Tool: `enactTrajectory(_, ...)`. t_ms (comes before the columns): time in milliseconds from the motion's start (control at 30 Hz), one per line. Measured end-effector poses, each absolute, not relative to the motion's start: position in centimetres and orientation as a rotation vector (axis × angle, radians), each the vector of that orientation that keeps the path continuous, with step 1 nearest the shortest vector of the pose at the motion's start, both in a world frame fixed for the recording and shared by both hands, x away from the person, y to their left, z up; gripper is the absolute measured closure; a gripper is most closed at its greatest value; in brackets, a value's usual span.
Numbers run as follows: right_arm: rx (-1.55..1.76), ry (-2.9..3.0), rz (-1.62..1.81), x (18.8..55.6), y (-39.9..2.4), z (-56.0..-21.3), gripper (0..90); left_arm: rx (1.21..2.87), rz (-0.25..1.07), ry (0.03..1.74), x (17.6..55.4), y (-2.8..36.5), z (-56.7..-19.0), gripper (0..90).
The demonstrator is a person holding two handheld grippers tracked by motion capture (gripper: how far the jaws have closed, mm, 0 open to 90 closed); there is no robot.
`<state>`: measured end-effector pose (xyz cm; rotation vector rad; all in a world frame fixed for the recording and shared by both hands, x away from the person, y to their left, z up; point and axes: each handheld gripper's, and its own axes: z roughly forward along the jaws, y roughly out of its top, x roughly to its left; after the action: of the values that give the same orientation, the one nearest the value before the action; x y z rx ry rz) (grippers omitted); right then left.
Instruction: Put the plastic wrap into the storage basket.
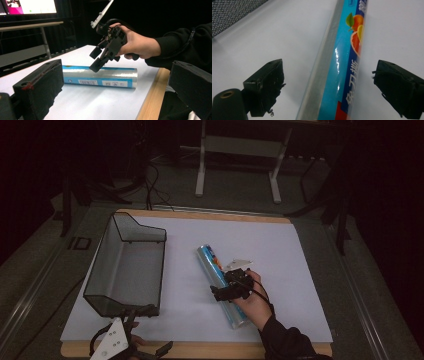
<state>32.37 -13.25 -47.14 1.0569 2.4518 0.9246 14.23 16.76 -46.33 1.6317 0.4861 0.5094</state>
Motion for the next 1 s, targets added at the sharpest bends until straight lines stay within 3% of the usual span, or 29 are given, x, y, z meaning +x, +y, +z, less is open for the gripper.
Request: enactTrajectory(1000,1.335,2.626,0.533,36.5,-10.3,-49.1,13.1,1.632,0.493,0.480,14.3,16.8,-46.3,0.6)
